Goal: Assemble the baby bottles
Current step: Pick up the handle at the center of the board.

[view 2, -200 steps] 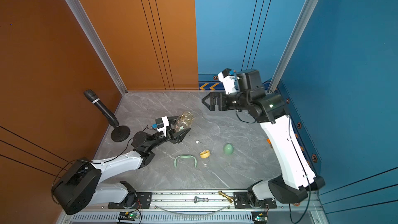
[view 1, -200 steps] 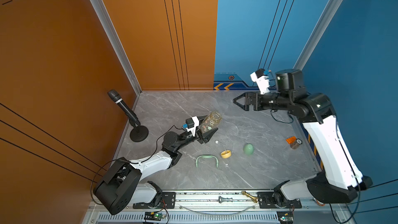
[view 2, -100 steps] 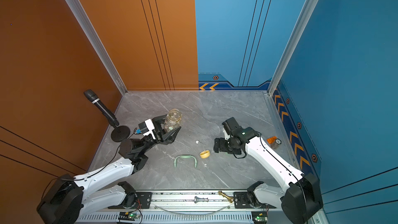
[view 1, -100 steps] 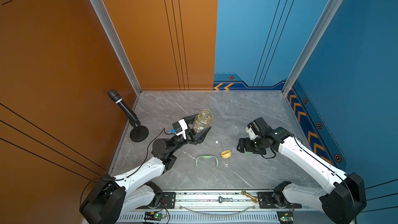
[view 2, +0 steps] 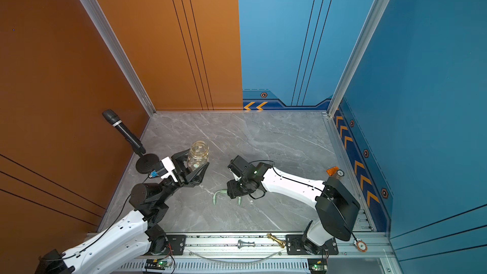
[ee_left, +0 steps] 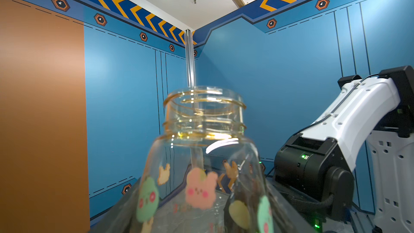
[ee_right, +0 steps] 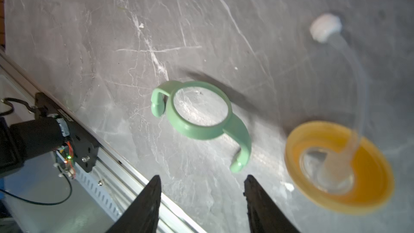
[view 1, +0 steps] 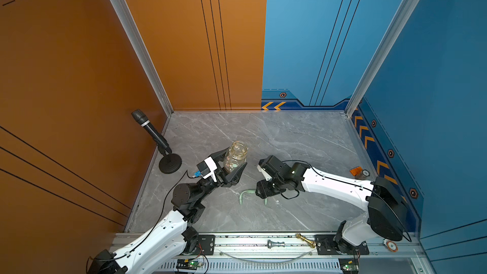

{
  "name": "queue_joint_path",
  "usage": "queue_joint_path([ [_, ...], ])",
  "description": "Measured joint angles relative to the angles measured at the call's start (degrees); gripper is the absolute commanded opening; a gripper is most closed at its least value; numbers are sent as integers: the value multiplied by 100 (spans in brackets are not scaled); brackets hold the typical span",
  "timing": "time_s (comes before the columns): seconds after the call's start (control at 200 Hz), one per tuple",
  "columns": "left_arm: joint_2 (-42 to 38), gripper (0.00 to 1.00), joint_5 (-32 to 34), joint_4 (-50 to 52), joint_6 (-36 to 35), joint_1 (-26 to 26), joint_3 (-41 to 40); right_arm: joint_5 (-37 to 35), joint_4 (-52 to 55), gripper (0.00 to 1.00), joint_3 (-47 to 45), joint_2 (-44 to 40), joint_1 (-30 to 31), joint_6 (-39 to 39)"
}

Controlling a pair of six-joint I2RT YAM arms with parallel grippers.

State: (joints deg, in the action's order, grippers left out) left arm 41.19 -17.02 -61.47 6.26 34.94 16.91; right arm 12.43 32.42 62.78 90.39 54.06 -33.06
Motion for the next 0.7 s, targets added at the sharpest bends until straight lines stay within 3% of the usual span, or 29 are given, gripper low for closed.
queue_joint_path([
  [0.24,-935,36,369,909,-306,149,-59,-280,164,52,162,590,15,240],
  [0.485,-1008,36,470,1231,-393,168,-59,-402,136,48,-44,767,68,306],
  [0.696,-1008,36,509,1346,-455,184,-59,-459,0,37,-352,887,68,385],
])
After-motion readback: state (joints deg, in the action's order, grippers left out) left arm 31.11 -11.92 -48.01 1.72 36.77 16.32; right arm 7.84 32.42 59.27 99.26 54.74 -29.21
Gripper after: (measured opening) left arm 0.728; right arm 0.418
